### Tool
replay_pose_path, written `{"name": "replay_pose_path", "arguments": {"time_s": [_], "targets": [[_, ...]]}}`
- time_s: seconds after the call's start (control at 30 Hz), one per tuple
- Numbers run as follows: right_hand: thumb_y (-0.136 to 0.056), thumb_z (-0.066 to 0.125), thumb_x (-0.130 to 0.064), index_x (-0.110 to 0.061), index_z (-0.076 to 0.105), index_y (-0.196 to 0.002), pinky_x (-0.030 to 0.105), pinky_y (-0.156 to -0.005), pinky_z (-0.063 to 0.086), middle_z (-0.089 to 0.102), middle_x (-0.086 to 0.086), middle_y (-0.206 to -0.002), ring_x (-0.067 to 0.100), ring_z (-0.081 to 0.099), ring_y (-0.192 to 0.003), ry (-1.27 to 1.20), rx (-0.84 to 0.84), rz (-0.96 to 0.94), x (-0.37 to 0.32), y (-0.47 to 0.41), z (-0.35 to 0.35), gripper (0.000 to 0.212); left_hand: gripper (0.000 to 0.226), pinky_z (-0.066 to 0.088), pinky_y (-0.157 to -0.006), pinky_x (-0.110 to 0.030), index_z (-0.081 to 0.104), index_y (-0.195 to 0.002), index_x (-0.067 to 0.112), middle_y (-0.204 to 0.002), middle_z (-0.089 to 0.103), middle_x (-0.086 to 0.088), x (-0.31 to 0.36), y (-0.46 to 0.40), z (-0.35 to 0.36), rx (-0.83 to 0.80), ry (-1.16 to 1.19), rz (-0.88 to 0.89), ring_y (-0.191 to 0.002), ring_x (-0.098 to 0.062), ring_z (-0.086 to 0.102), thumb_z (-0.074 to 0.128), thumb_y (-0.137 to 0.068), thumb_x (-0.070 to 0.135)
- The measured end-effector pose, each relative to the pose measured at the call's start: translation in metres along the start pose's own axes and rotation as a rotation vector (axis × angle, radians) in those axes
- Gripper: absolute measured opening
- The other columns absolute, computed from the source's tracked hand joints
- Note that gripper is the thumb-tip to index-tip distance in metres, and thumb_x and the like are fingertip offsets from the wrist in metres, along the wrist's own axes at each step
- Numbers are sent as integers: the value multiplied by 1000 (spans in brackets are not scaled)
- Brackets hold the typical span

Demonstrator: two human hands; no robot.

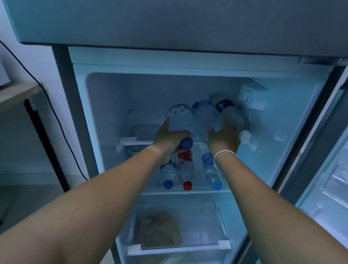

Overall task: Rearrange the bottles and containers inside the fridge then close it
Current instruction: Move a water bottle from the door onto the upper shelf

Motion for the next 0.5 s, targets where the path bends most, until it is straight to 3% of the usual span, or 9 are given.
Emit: {"name": "replay_pose_path", "arguments": {"time_s": [0.17,0.27,0.33,0.37,0.4,0.43,0.5], "targets": [[-92,52,-32,-25,25,-148,46,-106,40,35,13,-150,37,43,-131,-122,-78,-1,1,9,-1,63,47,59,-59,-27,50,-122,24,-103,63,-1,0,4,-1,-5,-6,-12,-89,-17,62,66,-81,8],[-89,53,-17,-18,34,-145,38,-101,45,45,15,-143,34,50,-124,-174,-64,-54,0,18,-9,59,30,59,-80,-37,52,-107,24,-105,62,-4,1,8,-1,24,-35,-20,-100,-24,61,62,-84,9],[-89,53,-12,-15,36,-144,33,-91,46,50,16,-139,34,54,-120,-189,-61,-75,1,25,-15,58,19,54,-94,-44,54,-96,22,-91,60,-2,1,15,-1,38,-91,-21,-98,-25,59,60,-85,9],[-89,53,-12,-14,35,-144,33,-87,46,53,17,-136,35,56,-117,-200,-65,-75,2,29,-17,57,23,52,-97,-44,54,-103,21,-88,59,1,2,19,0,38,-138,-16,-96,-25,59,60,-84,10],[-89,53,-11,-13,36,-143,33,-85,47,56,17,-131,36,58,-113,-217,-65,-66,3,33,-20,57,40,53,-96,-42,50,-122,19,-92,58,2,3,24,0,33,-177,-14,-95,-24,59,60,-84,11],[-89,54,-11,-11,38,-141,33,-82,48,58,18,-123,35,60,-106,-231,-61,-51,5,37,-23,54,61,55,-90,-38,37,-140,20,-103,59,0,5,29,1,26,-208,-15,-93,-23,59,60,-84,12],[-89,53,-12,-6,47,-126,30,-72,44,55,17,-102,31,58,-91,-238,-44,-20,8,46,-30,37,77,55,-72,-27,21,-150,21,-122,56,-4,7,40,3,7,-273,-12,-87,-19,60,60,-84,12]]}}
Point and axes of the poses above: each hand's wrist, its own y-axis away from the middle knuckle, its own z-axis out of the palm, x = y × z, the point moved 8 cm from there along -y, towards the middle knuckle
